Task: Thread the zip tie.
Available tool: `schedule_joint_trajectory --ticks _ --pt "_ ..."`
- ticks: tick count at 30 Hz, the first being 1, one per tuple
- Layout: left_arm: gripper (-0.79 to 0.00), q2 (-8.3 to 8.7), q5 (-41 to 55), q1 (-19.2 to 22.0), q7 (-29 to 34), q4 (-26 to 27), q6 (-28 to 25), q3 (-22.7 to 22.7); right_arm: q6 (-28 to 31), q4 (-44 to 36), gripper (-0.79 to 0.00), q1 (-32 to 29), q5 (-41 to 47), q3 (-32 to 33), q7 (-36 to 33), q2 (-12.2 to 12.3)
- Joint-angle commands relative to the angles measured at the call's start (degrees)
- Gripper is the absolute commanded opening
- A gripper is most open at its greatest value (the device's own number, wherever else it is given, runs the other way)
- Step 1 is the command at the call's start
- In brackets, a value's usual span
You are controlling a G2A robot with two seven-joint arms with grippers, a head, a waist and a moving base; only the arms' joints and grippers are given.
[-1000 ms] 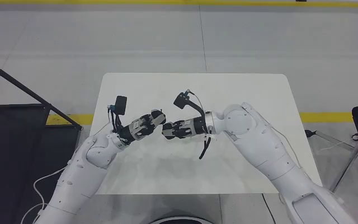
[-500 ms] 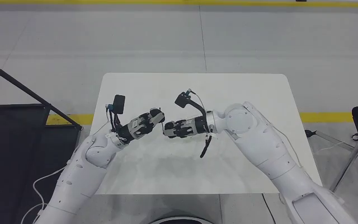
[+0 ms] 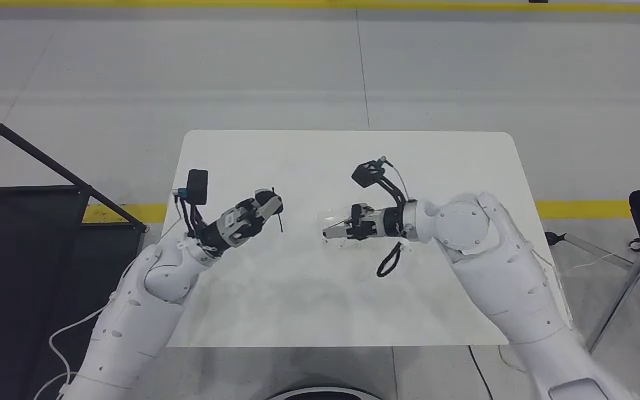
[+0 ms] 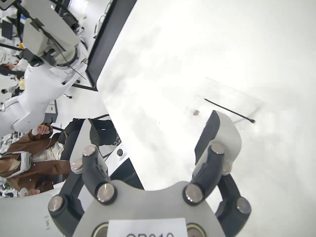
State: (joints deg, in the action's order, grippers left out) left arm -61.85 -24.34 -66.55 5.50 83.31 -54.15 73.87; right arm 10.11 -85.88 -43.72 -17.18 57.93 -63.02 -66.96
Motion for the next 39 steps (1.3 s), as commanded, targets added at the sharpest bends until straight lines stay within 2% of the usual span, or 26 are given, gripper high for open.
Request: schedule_joint_trajectory --ticks 1,11,13,15,18,20,27,30,33,37,39 --pt "-0.785 0.0 0.0 0.0 0.0 0.0 0.0 0.0 -3.0 -2.8 0.0 -1.8 -1.9 1.9 -1.6 0.7" --pt "-0.785 0.0 0.0 0.0 0.0 0.0 0.0 0.0 -3.0 -2.8 0.0 -1.8 -1.9 1.9 -1.6 0.7" --pt "-0.785 -0.08 -2.3 -0.2 -0.2 0.9 2.6 0.1 -4.1 -2.4 0.0 -2.2 -3.4 1.4 -0.6 0.7" --pt "-0.785 -0.39 -10.4 -0.7 -3.8 2.4 8.7 0.5 -8.1 -1.7 0.0 -1.3 -6.1 0.6 0.3 0.6" --pt "-0.785 -1.15 -16.0 -1.5 -9.8 2.4 11.7 -1.6 -14.2 -1.0 0.0 0.6 -11.0 -1.9 0.5 0.1" --pt "-0.785 -1.5 -18.4 -1.3 -12.9 1.3 12.1 -2.4 -15.8 0.1 0.0 2.1 -13.2 -3.4 0.2 -0.3" --pt "-0.785 -2.25 -26.5 -0.4 -21.8 -3.0 12.4 -3.7 -15.7 5.8 0.0 7.2 -15.3 -8.4 -0.5 -1.9" --pt "-0.785 -2.46 -28.7 -0.3 -24.3 -4.2 12.7 -4.0 -14.7 9.0 -0.12 9.2 -14.3 -9.8 -0.3 -2.7" --pt "-0.785 -2.46 -28.7 -0.3 -24.3 -4.2 12.7 -4.0 -13.9 11.7 -0.296 10.8 -13.6 -10.9 -0.5 -3.4" --pt "-0.785 -2.46 -28.7 -0.3 -24.3 -4.2 12.7 -4.0 -14.1 14.5 -0.372 12.5 -13.9 -12.5 -1.3 -4.2" --pt "-0.785 -2.46 -28.7 -0.3 -24.3 -4.2 12.7 -4.0 -14.5 15.5 -0.376 13.2 -14.1 -13.2 -1.3 -4.6"
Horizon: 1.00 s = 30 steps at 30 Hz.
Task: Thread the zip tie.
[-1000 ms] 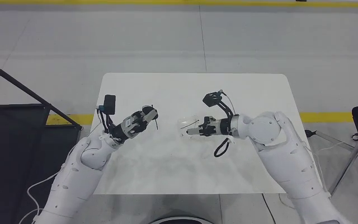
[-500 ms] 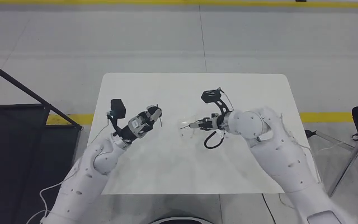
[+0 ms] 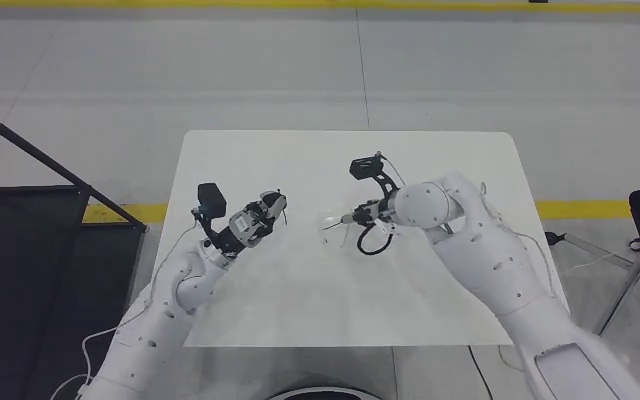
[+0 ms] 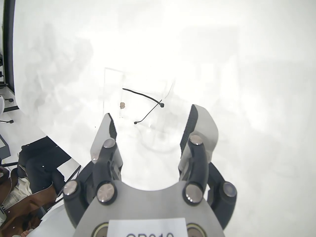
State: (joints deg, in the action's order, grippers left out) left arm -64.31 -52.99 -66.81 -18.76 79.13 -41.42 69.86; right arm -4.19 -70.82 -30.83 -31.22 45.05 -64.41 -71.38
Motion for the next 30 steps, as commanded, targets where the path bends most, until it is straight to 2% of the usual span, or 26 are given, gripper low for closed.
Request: schedule_joint_trajectory --ticks 1,7,15,25,30 --pt "-0.785 0.0 0.0 0.0 0.0 0.0 0.0 0.0 -0.2 1.0 -0.388 0.6 0.0 -0.6 0.1 -0.4" --pt "-0.785 0.0 0.0 0.0 0.0 0.0 0.0 0.0 -0.2 4.2 -0.453 2.4 0.3 -1.8 0.3 -1.4" --pt "-0.785 0.0 0.0 0.0 0.0 0.0 0.0 0.0 0.5 7.9 -0.462 4.0 1.3 -2.7 0.7 -2.6" --pt "-0.785 0.0 0.0 0.0 0.0 0.0 0.0 0.0 1.0 10.2 -0.597 5.0 1.7 -3.4 0.9 -3.7" --pt "-0.785 0.0 0.0 0.0 0.0 0.0 0.0 0.0 1.3 10.8 -0.702 5.2 1.8 -3.5 0.9 -4.0"
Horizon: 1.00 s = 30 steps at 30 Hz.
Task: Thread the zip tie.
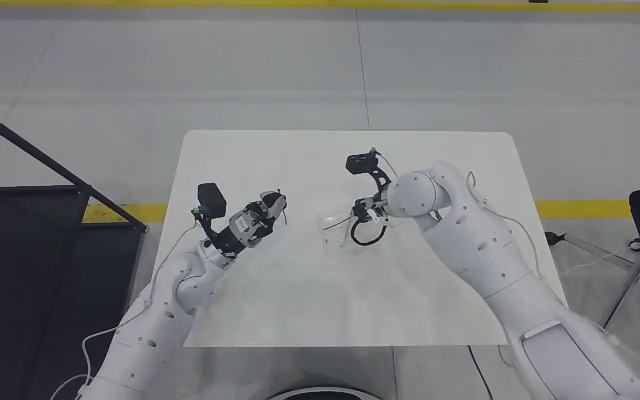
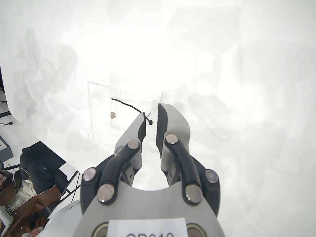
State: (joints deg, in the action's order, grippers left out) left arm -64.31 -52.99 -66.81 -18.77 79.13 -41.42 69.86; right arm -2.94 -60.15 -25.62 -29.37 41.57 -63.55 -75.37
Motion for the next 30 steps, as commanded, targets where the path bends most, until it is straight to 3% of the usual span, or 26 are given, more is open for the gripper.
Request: schedule_joint_trajectory --ticks 1,3,12,15,20,26,30 --pt "-0.785 0.0 0.0 0.0 0.0 0.0 0.0 0.0 0.0 0.2 -0.73 0.1 0.0 0.0 0.0 -0.1" --pt "-0.785 0.0 0.0 0.0 0.0 0.0 0.0 0.0 0.1 0.4 -0.785 0.2 0.0 0.1 0.0 -0.2" --pt "-0.785 0.0 0.0 0.0 0.0 0.0 0.0 0.0 -0.5 -0.8 -0.785 -1.2 1.3 2.9 1.7 0.2" --pt "-0.785 -0.09 0.3 -0.7 0.2 1.1 2.1 0.3 -1.4 -3.2 -0.785 -3.0 2.3 5.2 2.7 0.9" --pt "-0.785 -0.23 -1.4 -1.7 -0.8 2.4 5.0 0.9 -1.9 -10.7 -0.785 -8.5 2.9 10.6 3.5 2.9" --pt "-0.785 -0.78 -11.0 -2.4 -3.9 2.6 12.8 -1.2 -1.3 -22.2 -0.785 -17.5 4.5 18.9 2.6 5.6" --pt "-0.785 -1.06 -12.9 -2.1 -3.8 1.6 12.1 -2.7 2.9 -29.1 -0.785 -23.6 7.9 24.1 1.1 7.1"
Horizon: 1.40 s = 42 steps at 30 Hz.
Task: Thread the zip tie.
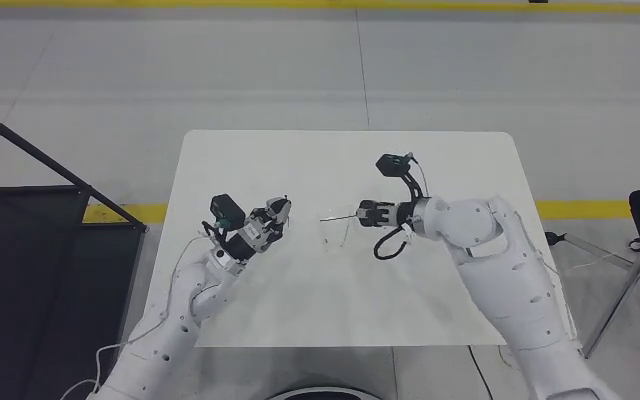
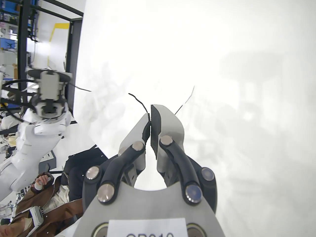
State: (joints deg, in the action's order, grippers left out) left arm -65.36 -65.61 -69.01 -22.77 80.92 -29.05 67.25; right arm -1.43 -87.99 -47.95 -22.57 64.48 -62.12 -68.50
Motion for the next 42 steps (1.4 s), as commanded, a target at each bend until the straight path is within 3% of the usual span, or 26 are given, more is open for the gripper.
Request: schedule_joint_trajectory --ticks 1,8,23,31,42 --pt "-0.785 -0.02 -0.5 0.2 0.2 -0.3 -0.3 -0.2 2.2 -2.7 -0.785 -3.2 1.7 3.2 -0.3 0.7" --pt "-0.785 -0.02 -0.5 0.2 0.2 -0.3 -0.3 -0.2 4.8 -11.7 -0.785 -11.9 3.7 9.6 -0.5 2.4" --pt "-0.785 -0.34 -1.8 0.1 1.2 0.6 1.0 -1.2 5.5 -12.0 -0.785 -12.4 5.2 8.6 1.9 2.2" --pt "-0.785 -1.0 -4.3 1.4 -1.7 -0.8 2.0 -2.8 8.7 -10.4 -0.785 -11.6 12.8 7.6 3.8 2.0" --pt "-0.785 -1.51 -10.1 1.5 -7.9 -1.8 4.7 -4.0 7.0 -10.1 -0.785 -10.6 15.0 5.8 5.1 2.0"
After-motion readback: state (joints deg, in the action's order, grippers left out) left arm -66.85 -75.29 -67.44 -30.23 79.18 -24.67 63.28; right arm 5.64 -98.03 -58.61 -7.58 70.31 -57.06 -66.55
